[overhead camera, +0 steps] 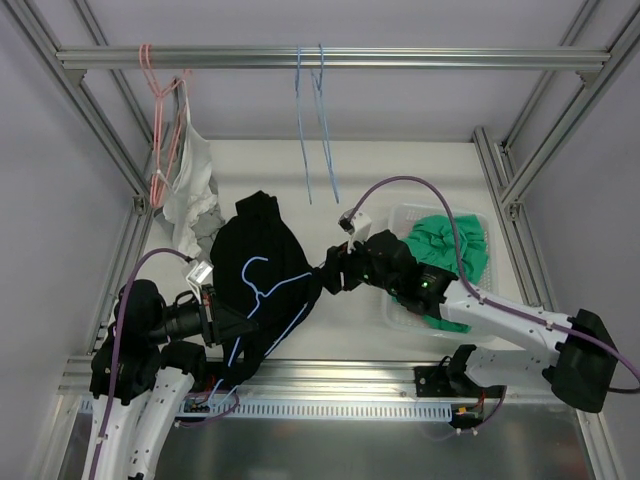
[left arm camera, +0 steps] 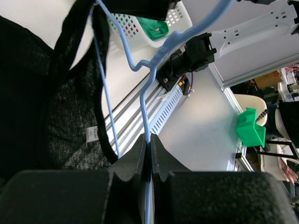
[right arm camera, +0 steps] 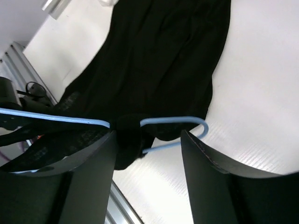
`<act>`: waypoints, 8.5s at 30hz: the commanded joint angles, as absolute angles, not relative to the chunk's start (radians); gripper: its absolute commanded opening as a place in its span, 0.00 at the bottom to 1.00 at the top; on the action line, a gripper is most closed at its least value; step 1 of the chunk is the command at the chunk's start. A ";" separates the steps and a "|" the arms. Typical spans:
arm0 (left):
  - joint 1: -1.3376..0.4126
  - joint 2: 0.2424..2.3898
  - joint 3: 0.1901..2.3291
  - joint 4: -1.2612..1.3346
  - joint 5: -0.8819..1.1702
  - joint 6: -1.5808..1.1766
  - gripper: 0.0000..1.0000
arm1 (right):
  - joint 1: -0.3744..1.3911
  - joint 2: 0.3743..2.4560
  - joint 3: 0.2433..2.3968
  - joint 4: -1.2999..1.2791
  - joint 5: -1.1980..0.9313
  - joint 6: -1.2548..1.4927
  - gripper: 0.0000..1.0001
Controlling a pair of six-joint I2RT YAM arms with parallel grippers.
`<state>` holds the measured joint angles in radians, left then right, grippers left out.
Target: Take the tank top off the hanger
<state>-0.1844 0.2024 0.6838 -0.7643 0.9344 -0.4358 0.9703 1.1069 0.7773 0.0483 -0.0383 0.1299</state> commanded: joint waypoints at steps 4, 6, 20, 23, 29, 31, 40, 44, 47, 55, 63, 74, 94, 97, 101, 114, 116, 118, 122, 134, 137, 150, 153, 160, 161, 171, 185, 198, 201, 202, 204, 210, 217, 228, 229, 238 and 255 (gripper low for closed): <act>-0.189 0.229 0.741 -0.732 0.957 -0.456 0.00 | 1.005 1.170 0.847 0.146 0.015 0.129 0.57; -0.189 0.232 0.744 -0.732 0.953 -0.449 0.00 | 1.005 1.170 0.845 0.146 0.014 0.132 0.53; -0.189 0.288 0.787 -0.732 0.968 -0.422 0.00 | 0.876 1.055 0.916 -0.084 0.251 0.072 0.00; -0.190 0.336 0.834 -0.729 1.020 -0.405 0.00 | 0.734 1.048 0.945 -0.143 0.238 0.064 0.00; -0.189 0.488 1.135 -0.674 1.078 -0.432 0.00 | 0.672 1.030 0.970 -0.169 0.060 0.051 0.00; -0.190 0.528 1.239 -0.542 1.072 -0.498 0.00 | 0.669 0.970 0.963 -0.163 0.014 0.070 0.00; -0.219 0.621 0.963 0.848 0.797 -0.934 0.00 | 0.670 0.723 1.071 -0.089 -0.394 0.230 0.00; -0.455 0.779 1.018 0.940 0.683 -0.688 0.00 | 0.693 0.733 1.101 -0.009 -0.589 0.331 0.00; -0.613 0.877 1.115 0.939 0.652 -0.516 0.00 | 0.782 0.768 1.130 -0.043 -0.623 0.310 0.00; -0.629 0.804 1.097 0.683 0.466 -0.259 0.00 | 0.960 0.853 1.036 -0.222 -0.296 0.161 0.00; -0.627 0.408 0.896 0.068 0.063 -0.270 0.00 | 1.025 0.980 0.851 -0.156 -0.120 0.198 0.70; -0.627 0.672 1.009 -0.423 -0.256 -0.480 0.00 | 1.026 0.954 0.930 -0.308 0.115 0.098 0.99; -0.589 1.469 1.959 -0.568 -0.302 -0.259 0.00 | 1.017 0.790 0.885 -0.362 0.160 0.060 0.99; -0.558 1.538 2.015 -0.572 -0.270 -0.247 0.00 | 1.014 0.793 0.893 -0.361 0.158 0.054 0.99; -0.522 1.614 2.101 -0.574 -0.213 -0.232 0.00 | 1.014 0.798 0.893 -0.361 0.158 0.048 0.99; -0.512 1.652 2.014 -0.588 -0.137 -0.264 0.00 | 1.012 0.854 0.871 -0.328 0.126 0.046 0.99; -0.511 1.622 1.968 -0.588 -0.150 -0.282 0.00 | 1.014 0.886 0.867 -0.310 0.103 0.028 1.00; -0.511 1.576 1.916 -0.588 -0.192 -0.293 0.27 | 1.009 0.952 0.864 -0.288 0.098 0.012 0.99; -0.511 1.473 1.826 -0.588 -0.279 -0.305 0.70 | 1.006 1.090 0.865 -0.236 0.028 0.009 1.00; -0.511 0.904 1.263 -0.589 -0.436 -0.359 0.99 | 1.058 1.590 0.995 -0.152 0.064 0.074 1.00; -0.511 0.769 1.158 -0.598 -0.430 -0.348 0.99 | 1.091 1.683 1.032 -0.155 0.113 0.121 1.00; -0.511 0.402 0.823 -0.630 -0.310 -0.236 0.99 | 1.192 1.732 1.011 -0.123 0.459 0.160 0.00; -0.511 0.355 0.795 -0.630 -0.357 -0.258 0.99 | 1.196 1.541 0.973 -0.115 0.448 0.123 0.00; -0.511 0.339 0.795 -0.630 -0.394 -0.290 0.99 | 1.195 1.119 0.995 -0.323 0.610 0.063 0.00; -0.512 0.341 0.795 -0.630 -0.396 -0.290 0.99 | 1.189 1.044 1.015 -0.366 0.621 0.046 0.00; -0.511 0.331 0.795 -0.629 -0.394 -0.287 0.99 | 1.119 0.877 1.369 -0.587 0.819 -0.195 0.00; -0.511 0.330 0.795 -0.627 -0.377 -0.279 0.99 | 0.773 0.861 1.453 -0.609 0.750 -0.302 0.00; -0.511 0.311 0.798 -0.629 -0.399 -0.299 0.99 | 0.380 0.857 0.809 -0.470 0.350 0.083 0.00; -0.509 0.287 0.795 -0.629 -0.411 -0.301 0.99 | 0.272 1.020 0.779 -0.443 0.247 0.123 0.00; -0.509 0.279 0.795 -0.629 -0.413 -0.301 0.99 | 0.256 1.063 0.782 -0.445 0.233 0.124 0.00; -0.511 0.265 0.792 -0.629 -0.420 -0.299 0.99 | 0.233 1.185 0.787 -0.443 0.209 0.117 0.00; -0.511 0.259 0.798 -0.630 -0.431 -0.302 0.99 | 0.230 1.390 0.805 -0.449 0.133 0.063 0.00; -0.511 0.362 0.936 -0.653 -0.465 -0.305 0.99 | 0.209 1.412 0.919 -0.561 0.004 -0.122 0.20; -0.511 0.500 1.169 -0.693 -0.462 -0.270 0.99 | 0.196 1.551 1.107 -0.727 0.026 -0.204 0.63; -0.511 0.520 1.196 -0.706 -0.463 -0.265 0.99 | 0.198 1.530 1.111 -0.742 0.070 -0.196 0.83; -0.508 0.930 1.674 -0.773 -0.538 -0.150 0.99 | 0.198 1.220 1.253 -0.905 0.207 -0.181 1.00; -0.071 1.393 2.094 -0.867 -0.043 -0.071 0.95 | 0.199 0.773 1.186 -0.769 -0.358 -0.137 1.00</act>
